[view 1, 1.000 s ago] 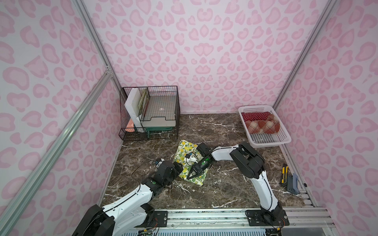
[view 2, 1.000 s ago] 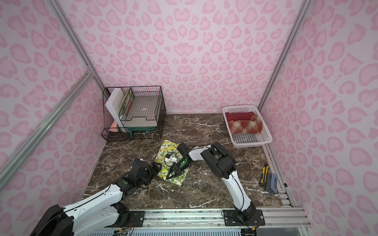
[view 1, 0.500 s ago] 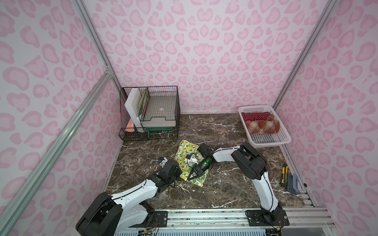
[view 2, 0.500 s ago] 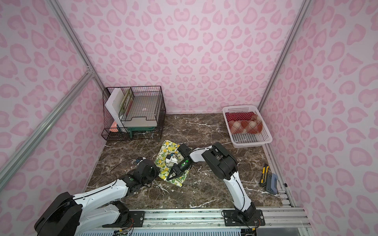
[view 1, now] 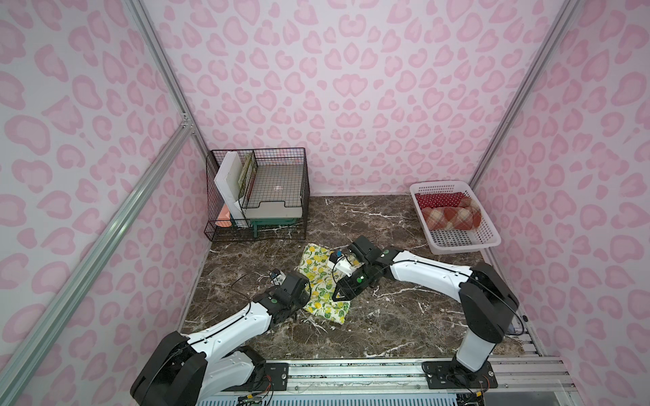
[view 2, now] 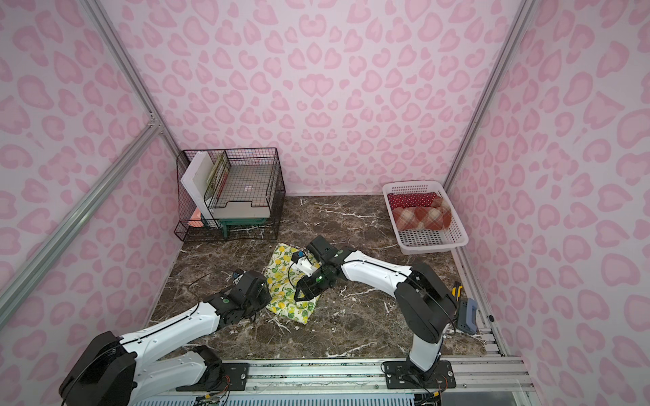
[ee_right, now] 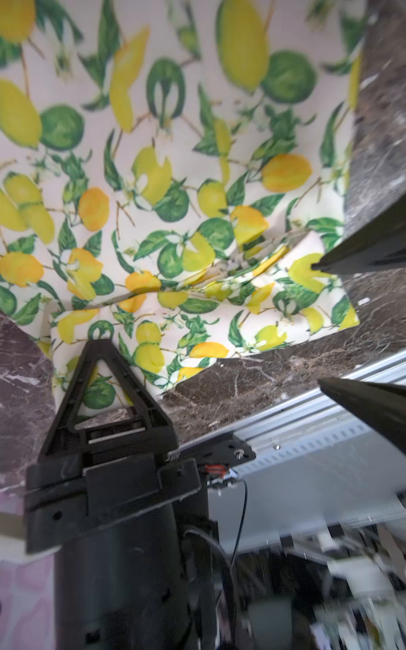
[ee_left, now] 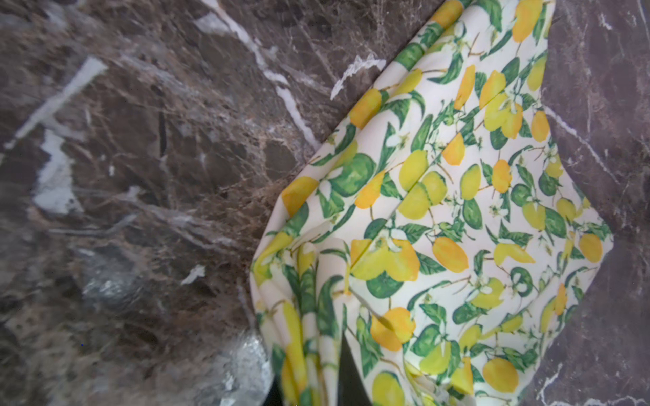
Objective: Roll up the skirts
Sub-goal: Roll the skirt at the center of the board.
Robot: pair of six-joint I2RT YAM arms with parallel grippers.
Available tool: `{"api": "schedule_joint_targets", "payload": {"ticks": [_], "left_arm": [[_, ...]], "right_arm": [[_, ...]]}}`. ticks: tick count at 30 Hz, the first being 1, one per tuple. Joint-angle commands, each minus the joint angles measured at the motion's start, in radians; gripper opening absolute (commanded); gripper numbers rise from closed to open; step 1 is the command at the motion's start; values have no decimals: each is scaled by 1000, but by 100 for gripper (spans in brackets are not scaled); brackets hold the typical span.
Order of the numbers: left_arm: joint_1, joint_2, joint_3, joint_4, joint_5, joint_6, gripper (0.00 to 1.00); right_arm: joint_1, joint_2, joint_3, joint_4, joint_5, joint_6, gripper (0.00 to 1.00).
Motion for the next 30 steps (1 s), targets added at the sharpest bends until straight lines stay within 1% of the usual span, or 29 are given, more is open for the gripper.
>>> {"api": "schedule_joint_targets", "payload": {"ticks": [1, 3, 4, 6, 7, 9, 10, 13, 15, 18, 20, 24, 26, 28, 30], "left_arm": [[1, -6, 13, -95, -4, 34, 0], [0, -8, 10, -96, 7, 36, 0], [1, -8, 9, -100, 10, 36, 0], [0, -6, 8, -105, 17, 35, 0], [0, -6, 7, -107, 19, 32, 0], [0, -10, 7, -110, 24, 32, 0], [0, -12, 6, -113, 23, 27, 0], [0, -24, 6, -125, 19, 25, 0], [0, -35, 1, -125, 18, 22, 0], [2, -37, 2, -126, 21, 19, 0], [2, -38, 0, -121, 31, 13, 0], [2, -45, -4, -108, 61, 6, 0], [3, -60, -6, -107, 69, 7, 0], [3, -84, -10, -113, 68, 5, 0], [4, -103, -13, -114, 67, 7, 0]], "right_arm": [[111, -52, -13, -66, 350, 28, 42], [203, -82, -48, 16, 384, 19, 31], [248, -89, -65, 60, 411, 8, 27], [306, -90, -90, 140, 468, -11, 26], [319, -86, -101, 177, 501, -18, 26], [332, -78, -121, 233, 517, -47, 42], [335, -67, -126, 253, 511, -70, 48], [348, -8, -123, 268, 509, -115, 58], [362, 20, -133, 294, 490, -137, 61], [377, 42, -154, 343, 489, -133, 61], [390, 66, -166, 357, 544, -123, 62], [404, 89, -217, 412, 712, -92, 60], [405, 114, -203, 387, 781, -84, 60], [406, 139, -205, 382, 818, -91, 58], [404, 167, -188, 353, 826, -87, 55]]}}
